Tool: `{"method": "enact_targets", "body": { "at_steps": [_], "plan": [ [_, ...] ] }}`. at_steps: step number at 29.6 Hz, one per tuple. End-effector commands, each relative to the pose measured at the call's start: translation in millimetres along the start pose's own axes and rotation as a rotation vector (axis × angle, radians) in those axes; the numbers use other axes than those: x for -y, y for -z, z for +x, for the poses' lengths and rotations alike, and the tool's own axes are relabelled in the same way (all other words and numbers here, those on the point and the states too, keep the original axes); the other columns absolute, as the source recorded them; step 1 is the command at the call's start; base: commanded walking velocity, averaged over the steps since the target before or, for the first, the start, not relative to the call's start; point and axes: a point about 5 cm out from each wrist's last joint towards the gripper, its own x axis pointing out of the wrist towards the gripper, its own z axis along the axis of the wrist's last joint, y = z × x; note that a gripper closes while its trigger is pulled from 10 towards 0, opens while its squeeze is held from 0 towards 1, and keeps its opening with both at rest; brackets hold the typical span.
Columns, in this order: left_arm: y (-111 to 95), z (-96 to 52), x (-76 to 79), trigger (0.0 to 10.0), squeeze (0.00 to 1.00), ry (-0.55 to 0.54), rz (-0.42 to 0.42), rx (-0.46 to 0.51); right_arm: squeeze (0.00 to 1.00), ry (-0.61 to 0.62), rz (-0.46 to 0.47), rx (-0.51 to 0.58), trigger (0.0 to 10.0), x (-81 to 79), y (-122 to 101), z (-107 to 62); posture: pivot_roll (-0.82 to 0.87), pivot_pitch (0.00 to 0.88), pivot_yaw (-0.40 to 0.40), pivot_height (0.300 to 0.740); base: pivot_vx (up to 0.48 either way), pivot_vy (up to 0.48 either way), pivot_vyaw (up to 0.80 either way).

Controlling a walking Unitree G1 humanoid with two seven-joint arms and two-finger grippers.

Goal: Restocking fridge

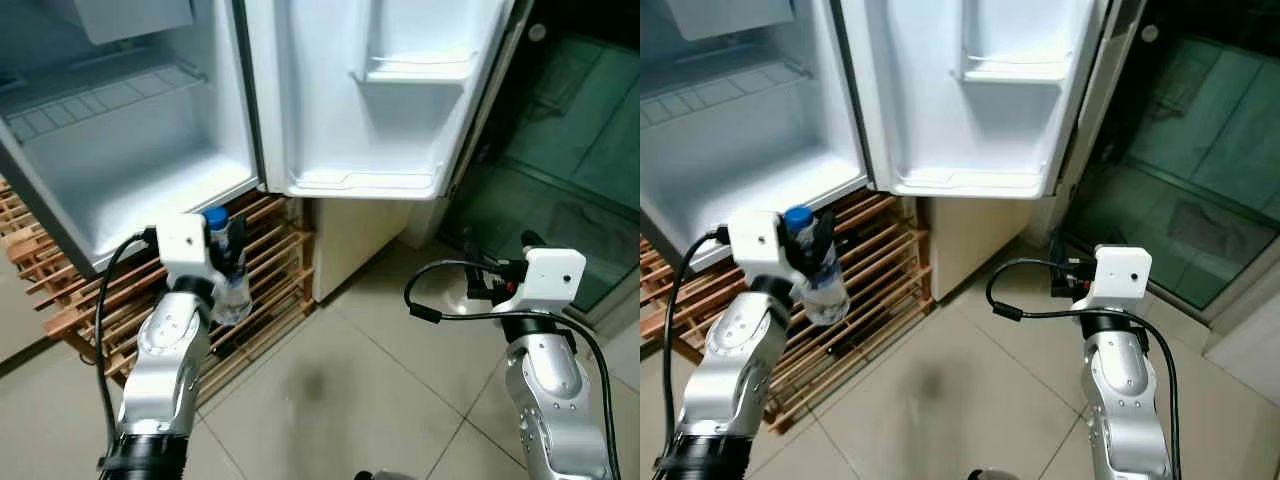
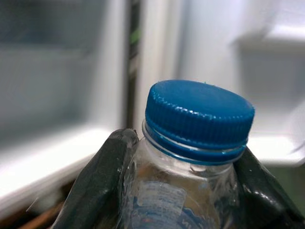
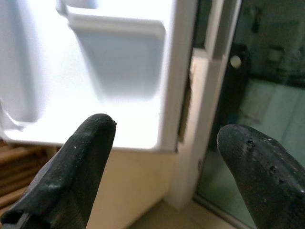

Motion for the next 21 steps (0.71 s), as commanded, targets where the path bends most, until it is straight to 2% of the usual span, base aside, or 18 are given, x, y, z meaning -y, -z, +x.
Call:
{"method": "enact_targets", "body": {
  "at_steps": [1, 3, 5, 6, 7, 8, 10, 17, 21],
  "plan": [
    [-16, 5.9, 13.4, 10.0, 0.0, 0.056, 0.015, 0.07, 0.0, -0.019, -0.013, 0.02, 10.0, -3.2, -8, 5.9, -0.12, 0.0, 0.003, 0.736, 0.0, 0.0, 0.0],
    [-20, 12.2, 24.9, 10.0, 0.0, 0.124, -0.003, 0.064, 0.0, -0.024, -0.004, 0.035, 10.0, -5.5, -15, 9.9, -0.12, 0.0, 0.005, 0.736, 0.0, 0.0, 0.0],
    [-20, 13.8, 27.8, 10.0, 0.0, 0.146, -0.015, 0.061, 0.0, -0.026, -0.003, 0.035, 10.0, -6.0, -15, 10.3, -0.12, 0.0, 0.005, 0.736, 0.0, 0.0, 0.0],
    [-19, 18.6, 37.5, 10.0, 0.0, 0.212, -0.046, 0.053, 0.0, -0.025, -0.002, 0.021, 10.0, -5.7, -11, 9.9, -0.12, 0.0, 0.001, 0.736, 0.0, 0.0, 0.0],
    [-19, 18.6, 37.5, 10.0, 0.0, 0.212, -0.046, 0.053, 0.0, -0.025, -0.002, 0.021, 10.0, -5.7, -11, 9.9, -0.12, 0.0, 0.001, 0.736, 0.0, 0.0, 0.0],
    [-19, 22.2, 42.9, 10.0, 0.0, 0.24, -0.068, 0.052, 0.0, -0.02, 0.004, 0.007, 10.0, -5.0, -8, 9.1, -0.12, 0.0, 0.001, 0.736, 0.0, 0.0, 0.0],
    [-20, 29.4, 50.7, 10.0, 0.0, 0.272, -0.058, 0.058, 0.0, -0.004, 0.014, -0.023, 10.0, -4.0, -1, 7.5, -0.13, 0.0, 0.003, 0.736, 0.0, 0.0, 0.0],
    [-27, 42.4, 61.6, 10.0, 0.0, 0.302, -0.059, 0.099, 0.0, 0.021, 0.014, -0.046, 10.0, -1.9, 6, 4.3, -0.15, 0.0, 0.024, 0.736, 0.0, 0.0, 0.0],
    [-29, 44.8, 64.4, 10.0, 0.0, 0.319, -0.06, 0.112, 0.0, 0.018, 0.005, -0.043, 10.0, -3.2, 6, 4.0, -0.16, 0.0, 0.032, 0.736, 0.0, 0.0, 0.0]
  ]
}}
